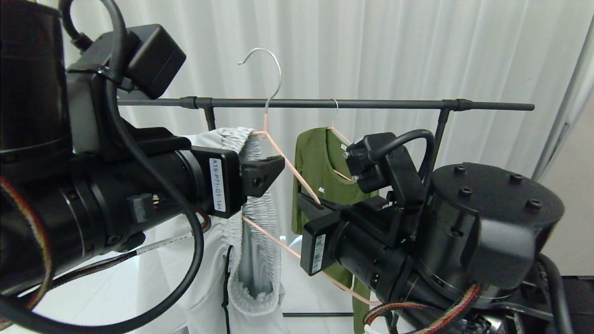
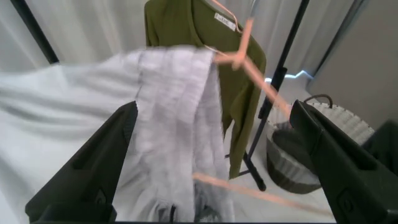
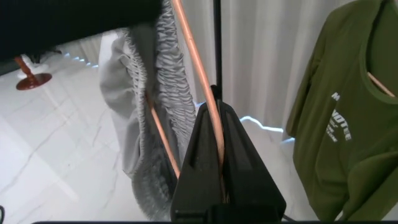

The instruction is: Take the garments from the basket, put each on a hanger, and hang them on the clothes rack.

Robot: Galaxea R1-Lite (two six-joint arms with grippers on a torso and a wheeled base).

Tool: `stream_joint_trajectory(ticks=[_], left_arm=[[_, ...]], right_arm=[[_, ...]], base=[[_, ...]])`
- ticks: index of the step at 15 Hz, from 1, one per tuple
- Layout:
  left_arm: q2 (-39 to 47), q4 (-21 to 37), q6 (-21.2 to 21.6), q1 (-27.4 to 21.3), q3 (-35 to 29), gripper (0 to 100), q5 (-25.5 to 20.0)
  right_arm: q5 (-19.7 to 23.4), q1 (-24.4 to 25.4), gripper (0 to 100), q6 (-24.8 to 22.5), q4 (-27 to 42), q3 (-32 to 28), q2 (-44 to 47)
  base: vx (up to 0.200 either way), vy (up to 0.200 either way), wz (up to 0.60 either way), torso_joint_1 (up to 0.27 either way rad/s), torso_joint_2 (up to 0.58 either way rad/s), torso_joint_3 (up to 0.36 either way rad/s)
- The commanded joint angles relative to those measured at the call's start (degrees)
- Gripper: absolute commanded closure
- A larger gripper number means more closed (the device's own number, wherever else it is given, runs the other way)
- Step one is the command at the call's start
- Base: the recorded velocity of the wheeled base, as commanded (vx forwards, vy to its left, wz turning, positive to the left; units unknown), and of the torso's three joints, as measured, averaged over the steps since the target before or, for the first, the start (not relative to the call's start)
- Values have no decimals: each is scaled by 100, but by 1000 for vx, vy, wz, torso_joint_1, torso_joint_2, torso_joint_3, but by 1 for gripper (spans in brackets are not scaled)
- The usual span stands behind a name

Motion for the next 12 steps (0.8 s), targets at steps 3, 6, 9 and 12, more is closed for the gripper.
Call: stream_joint_trajectory(ticks=[3, 6, 9, 12], left_arm=[[-948, -3, 373, -398, 686, 0, 3], [-1493, -3, 979, -336, 1213, 0, -463], [-1792, 5, 1401, -29, 1547, 0, -1306], [-1677, 5, 1594, 437, 1749, 0, -2045]], right_arm=[[4, -323, 100, -313, -313, 592, -455], [39, -402, 100, -453, -366, 1321, -930], [180, -402, 100, -585, -401, 2174, -1642], [487, -375, 100, -849, -401, 2868, -2371]], base=[[0, 0, 0, 0, 0, 0], [0, 0, 0, 0, 0, 0], [0, 0, 0, 0, 0, 0], [0, 0, 0, 0, 0, 0]])
